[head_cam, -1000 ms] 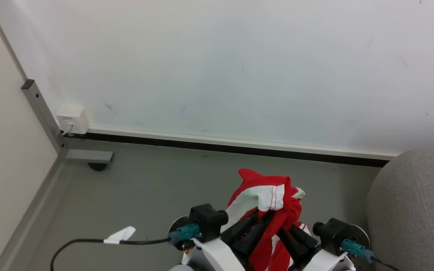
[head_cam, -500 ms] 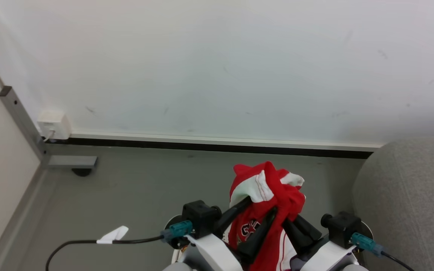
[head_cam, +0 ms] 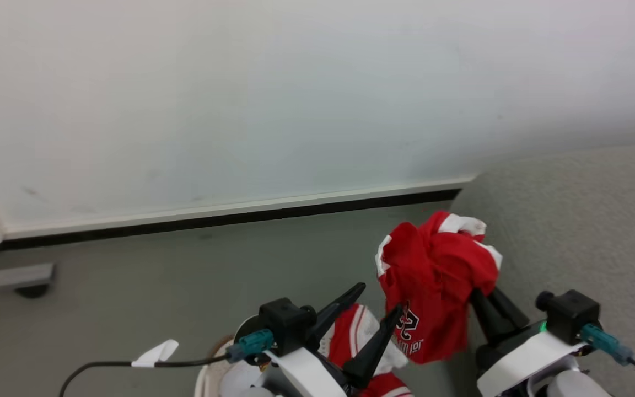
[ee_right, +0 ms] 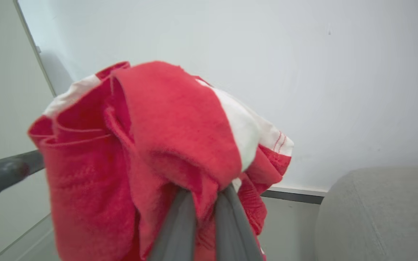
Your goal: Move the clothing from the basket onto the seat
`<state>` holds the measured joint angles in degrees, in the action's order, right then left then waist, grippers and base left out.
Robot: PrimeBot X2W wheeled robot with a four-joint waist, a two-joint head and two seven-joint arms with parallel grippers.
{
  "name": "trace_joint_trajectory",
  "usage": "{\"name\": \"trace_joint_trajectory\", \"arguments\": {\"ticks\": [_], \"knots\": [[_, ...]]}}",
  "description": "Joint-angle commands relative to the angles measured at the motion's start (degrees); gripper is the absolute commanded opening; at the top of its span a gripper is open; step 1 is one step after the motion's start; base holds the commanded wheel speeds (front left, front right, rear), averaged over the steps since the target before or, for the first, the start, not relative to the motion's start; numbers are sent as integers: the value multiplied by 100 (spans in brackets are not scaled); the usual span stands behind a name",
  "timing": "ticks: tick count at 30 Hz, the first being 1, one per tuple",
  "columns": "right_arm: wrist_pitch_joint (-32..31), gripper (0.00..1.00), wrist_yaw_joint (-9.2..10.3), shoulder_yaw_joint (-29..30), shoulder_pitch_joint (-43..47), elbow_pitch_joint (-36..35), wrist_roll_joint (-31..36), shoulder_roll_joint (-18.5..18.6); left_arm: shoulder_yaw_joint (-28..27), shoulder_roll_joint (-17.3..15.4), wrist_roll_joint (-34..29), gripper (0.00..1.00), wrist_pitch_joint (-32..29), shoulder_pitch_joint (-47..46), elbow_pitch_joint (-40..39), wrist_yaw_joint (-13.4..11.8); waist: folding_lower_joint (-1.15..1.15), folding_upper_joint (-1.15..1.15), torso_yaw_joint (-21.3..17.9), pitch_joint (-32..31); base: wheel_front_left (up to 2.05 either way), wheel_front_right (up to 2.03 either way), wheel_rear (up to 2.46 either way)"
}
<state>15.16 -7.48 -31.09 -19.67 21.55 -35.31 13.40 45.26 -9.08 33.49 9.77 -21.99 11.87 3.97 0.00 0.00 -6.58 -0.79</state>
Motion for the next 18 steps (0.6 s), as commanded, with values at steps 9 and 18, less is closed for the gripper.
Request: {"name": "trace_joint_trajectory", "arguments": {"ticks": [9,18], "knots": [[-2,0,-2,987,439,-414,193,184,157,-129,-296,100,269,-122,10,102,0,0,-1220,189,0,0,0],[-2,0,-2,1451,693,-783,345,179,296,-156,-352,100,397,-189,191,192,0,0,-1745,235,0,0,0]]}}
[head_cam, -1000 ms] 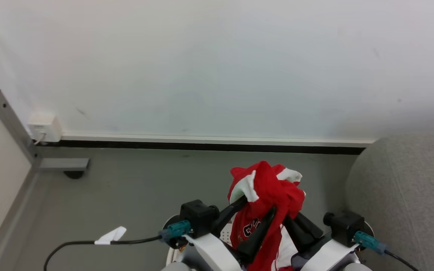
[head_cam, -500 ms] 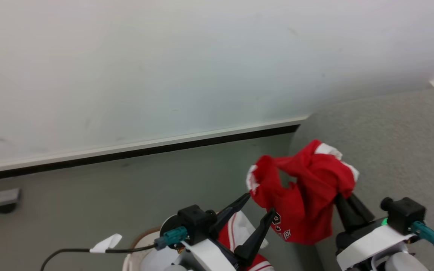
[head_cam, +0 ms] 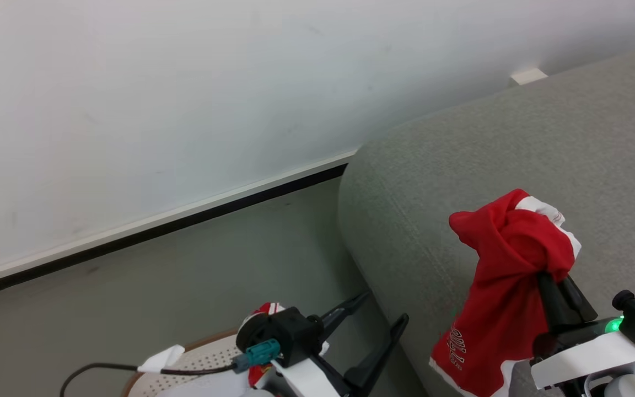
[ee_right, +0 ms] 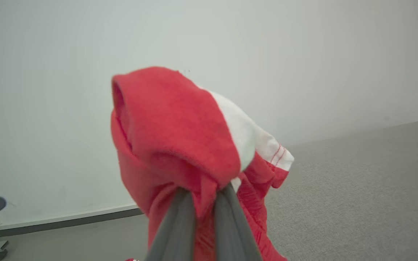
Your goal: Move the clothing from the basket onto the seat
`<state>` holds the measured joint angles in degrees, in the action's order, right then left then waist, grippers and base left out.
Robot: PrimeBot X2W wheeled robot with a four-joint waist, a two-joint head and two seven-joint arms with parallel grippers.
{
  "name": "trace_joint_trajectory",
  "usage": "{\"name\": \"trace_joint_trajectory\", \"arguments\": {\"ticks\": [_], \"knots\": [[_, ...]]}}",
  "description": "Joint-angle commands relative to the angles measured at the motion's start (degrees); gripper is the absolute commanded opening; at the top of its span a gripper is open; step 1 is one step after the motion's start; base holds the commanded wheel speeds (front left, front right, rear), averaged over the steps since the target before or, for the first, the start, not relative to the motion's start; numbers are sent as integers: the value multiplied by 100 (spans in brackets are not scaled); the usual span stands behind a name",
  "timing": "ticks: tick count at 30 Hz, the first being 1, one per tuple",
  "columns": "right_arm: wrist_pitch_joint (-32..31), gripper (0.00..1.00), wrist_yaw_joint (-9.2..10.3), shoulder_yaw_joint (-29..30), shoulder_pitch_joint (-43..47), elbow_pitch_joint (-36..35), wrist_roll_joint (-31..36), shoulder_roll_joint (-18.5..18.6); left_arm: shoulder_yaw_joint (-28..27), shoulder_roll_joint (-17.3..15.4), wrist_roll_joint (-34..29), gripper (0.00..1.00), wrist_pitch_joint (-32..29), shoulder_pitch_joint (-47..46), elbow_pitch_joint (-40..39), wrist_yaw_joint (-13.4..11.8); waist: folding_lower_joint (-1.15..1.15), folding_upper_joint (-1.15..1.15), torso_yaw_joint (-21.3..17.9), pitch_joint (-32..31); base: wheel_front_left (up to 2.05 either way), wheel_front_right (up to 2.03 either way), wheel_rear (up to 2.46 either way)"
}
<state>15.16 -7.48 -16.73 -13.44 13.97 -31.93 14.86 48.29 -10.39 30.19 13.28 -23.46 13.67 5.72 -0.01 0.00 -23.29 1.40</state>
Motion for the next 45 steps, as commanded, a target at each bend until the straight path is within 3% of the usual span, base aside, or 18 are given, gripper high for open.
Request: {"name": "trace_joint_trajectory", "arguments": {"ticks": [1,14,24,31,36,45], "knots": [[-2,0,-2,42,84,-51,18,45,4,-18,-26,100,63,-48,29,11,1,0,-102,18,0,0,0],[-21,0,-2,187,-308,-254,114,342,47,12,-118,100,127,-207,156,56,1,0,-66,244,0,0,0],[-296,0,-2,354,-1914,139,-550,1050,51,-198,-351,100,3,-601,-14,14,1,0,383,1197,0,0,0],[-428,0,-2,623,-3235,1026,-1054,1772,75,-437,-449,100,-176,-936,-236,56,1,0,862,2037,0,0,0],[-361,0,-2,695,-3984,1716,-897,2235,21,-570,-494,100,-235,-1084,-353,32,1,0,1161,2499,0,0,0],[-476,0,-2,446,-4607,3264,-468,2414,-91,-809,-531,100,-305,-1261,-505,-25,1,0,1453,3084,0,0,0]]}}
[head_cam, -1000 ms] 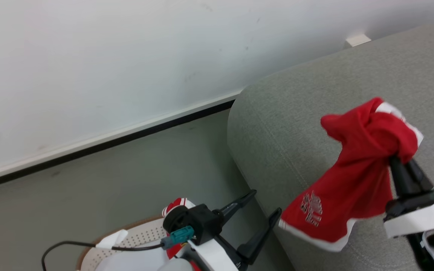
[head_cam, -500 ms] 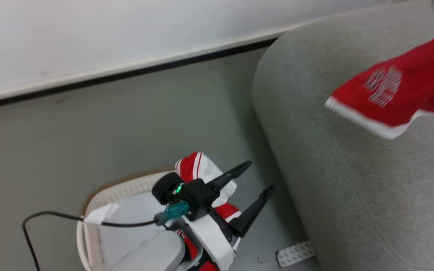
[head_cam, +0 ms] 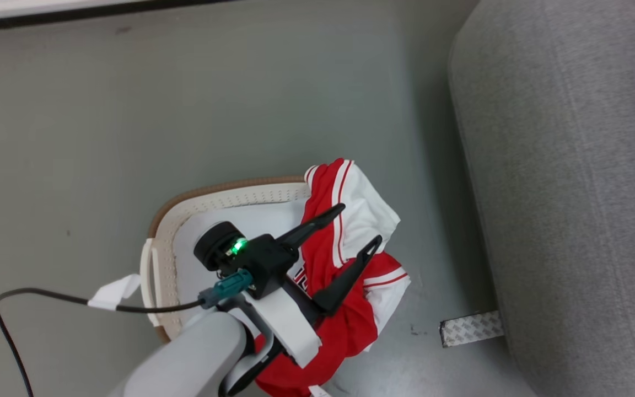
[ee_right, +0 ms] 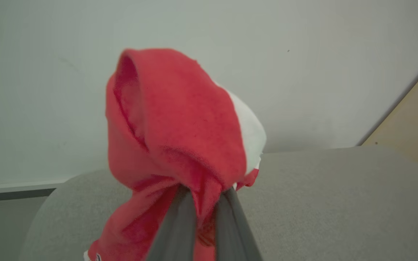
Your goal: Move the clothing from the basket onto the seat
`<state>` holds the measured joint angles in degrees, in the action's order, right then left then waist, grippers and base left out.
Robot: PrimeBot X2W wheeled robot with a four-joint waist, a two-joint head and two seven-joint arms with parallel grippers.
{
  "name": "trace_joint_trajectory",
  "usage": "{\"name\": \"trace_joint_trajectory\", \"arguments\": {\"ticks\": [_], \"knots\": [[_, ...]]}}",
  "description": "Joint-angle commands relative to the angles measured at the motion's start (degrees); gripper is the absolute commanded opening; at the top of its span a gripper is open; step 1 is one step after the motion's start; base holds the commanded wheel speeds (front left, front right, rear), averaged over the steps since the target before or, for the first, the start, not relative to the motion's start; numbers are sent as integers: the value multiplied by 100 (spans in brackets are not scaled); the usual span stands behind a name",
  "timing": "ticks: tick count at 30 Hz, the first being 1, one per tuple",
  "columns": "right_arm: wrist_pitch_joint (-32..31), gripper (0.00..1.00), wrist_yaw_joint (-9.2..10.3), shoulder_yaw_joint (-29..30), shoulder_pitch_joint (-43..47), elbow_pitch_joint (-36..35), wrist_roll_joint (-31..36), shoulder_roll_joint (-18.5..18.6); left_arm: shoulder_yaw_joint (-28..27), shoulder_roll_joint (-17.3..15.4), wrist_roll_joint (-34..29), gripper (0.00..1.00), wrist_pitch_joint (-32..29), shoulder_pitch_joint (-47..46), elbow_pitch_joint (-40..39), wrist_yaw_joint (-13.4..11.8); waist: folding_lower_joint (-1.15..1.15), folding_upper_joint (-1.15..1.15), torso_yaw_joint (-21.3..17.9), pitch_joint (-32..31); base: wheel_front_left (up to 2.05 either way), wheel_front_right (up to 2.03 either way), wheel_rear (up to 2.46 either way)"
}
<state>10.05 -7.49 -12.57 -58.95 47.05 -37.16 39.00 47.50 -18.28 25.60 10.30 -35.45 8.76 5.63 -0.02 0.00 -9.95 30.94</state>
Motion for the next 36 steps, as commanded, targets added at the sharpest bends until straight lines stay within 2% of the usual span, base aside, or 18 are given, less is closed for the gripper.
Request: {"name": "trace_joint_trajectory", "arguments": {"ticks": [1,6,11,12,13,14,15,21,26,33,36], "knots": [[-80,0,0,-43,-61,128,69,-36,-26,-42,-73,100,-7,-81,-30,-14,2,0,139,169,0,0,0],[-861,0,0,-250,-90,972,-95,-174,-86,-110,-45,100,21,-127,-83,-67,2,0,198,278,0,0,0],[-1294,1,0,-565,-82,1165,-206,-203,-81,-70,-16,100,47,-162,-64,-81,2,0,236,253,0,0,0],[-1326,16,0,-624,-70,1151,-240,-191,-80,-60,-10,100,64,-171,-42,-80,2,0,240,223,0,0,0],[-1330,43,0,-679,-69,1143,-262,-172,-80,-52,-5,100,79,-180,-22,-85,2,0,238,191,0,0,0],[-1340,96,0,-738,-65,1135,-289,-171,-83,-42,7,100,87,-182,-1,-87,2,0,232,147,0,0,0],[-1358,100,0,-805,-46,1131,-313,-185,-82,-37,12,100,98,-172,24,-80,2,0,223,88,0,0,0],[-1540,100,0,-1367,215,964,-332,-36,-45,48,143,100,232,26,253,-59,2,0,238,-566,0,0,0],[-1652,100,0,-1869,541,432,-441,272,-184,68,303,100,364,273,462,-163,2,0,330,-1273,0,0,0],[-1093,100,0,-2030,938,-592,-725,576,-531,9,514,100,446,666,622,-397,2,0,532,-2229,0,0,0],[-620,100,0,-1868,1296,-1010,-845,479,-731,-3,615,100,477,844,645,-524,2,0,668,-2559,0,0,0]]}}
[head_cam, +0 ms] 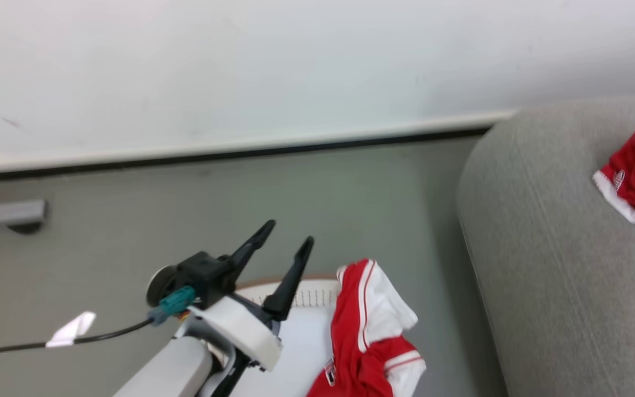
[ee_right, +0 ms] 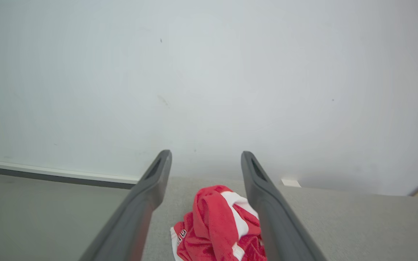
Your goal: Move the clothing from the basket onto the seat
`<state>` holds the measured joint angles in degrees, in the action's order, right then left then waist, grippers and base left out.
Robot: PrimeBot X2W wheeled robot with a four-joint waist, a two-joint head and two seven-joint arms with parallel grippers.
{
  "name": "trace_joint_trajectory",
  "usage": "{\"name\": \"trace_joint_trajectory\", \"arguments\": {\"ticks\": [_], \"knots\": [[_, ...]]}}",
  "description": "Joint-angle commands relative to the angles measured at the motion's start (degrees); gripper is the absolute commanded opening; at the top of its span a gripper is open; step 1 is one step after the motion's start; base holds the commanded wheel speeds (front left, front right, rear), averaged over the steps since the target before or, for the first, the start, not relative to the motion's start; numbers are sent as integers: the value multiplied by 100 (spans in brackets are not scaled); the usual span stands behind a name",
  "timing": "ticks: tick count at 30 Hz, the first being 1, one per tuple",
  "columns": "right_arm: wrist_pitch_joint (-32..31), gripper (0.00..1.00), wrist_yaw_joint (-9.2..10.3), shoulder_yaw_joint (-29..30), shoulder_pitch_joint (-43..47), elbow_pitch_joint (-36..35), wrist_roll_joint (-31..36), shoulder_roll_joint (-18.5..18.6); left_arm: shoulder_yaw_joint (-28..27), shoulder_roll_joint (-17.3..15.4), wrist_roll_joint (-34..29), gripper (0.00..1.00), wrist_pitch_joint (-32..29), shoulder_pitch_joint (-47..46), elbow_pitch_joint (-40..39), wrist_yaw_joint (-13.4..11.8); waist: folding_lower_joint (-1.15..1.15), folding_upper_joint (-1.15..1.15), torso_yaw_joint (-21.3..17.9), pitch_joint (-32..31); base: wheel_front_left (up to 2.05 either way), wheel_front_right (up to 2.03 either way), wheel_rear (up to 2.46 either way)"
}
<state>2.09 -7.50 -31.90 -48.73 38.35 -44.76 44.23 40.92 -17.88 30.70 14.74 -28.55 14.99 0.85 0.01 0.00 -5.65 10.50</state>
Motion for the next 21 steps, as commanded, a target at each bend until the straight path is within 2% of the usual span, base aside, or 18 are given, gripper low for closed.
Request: {"name": "trace_joint_trajectory", "arguments": {"ticks": [1,7,11,16,18,21], "knots": [[309,100,1,140,419,-283,-126,-105,-155,-54,134,100,41,225,27,-101,-1,0,269,-605,0,0,0],[946,100,1,667,1411,-1031,4,-519,-679,-161,212,100,42,645,18,-382,-1,0,407,-997,0,0,0],[1144,100,1,1072,1948,-1330,284,-839,-993,-259,-1,100,40,882,-32,-555,-1,0,457,-1113,0,0,0],[1292,100,2,1819,3042,-2097,1019,-1783,-1700,-158,-149,100,41,1431,-150,-779,-1,0,499,-1204,0,0,0],[1309,100,1,2040,3470,-2392,1234,-2253,-1980,-80,-233,100,41,1647,-186,-786,-1,0,481,-1237,0,0,0],[1310,100,1,2226,3968,-2693,1538,-2759,-2369,79,-432,100,41,2009,-249,-762,-1,0,446,-1242,0,0,0]]}}
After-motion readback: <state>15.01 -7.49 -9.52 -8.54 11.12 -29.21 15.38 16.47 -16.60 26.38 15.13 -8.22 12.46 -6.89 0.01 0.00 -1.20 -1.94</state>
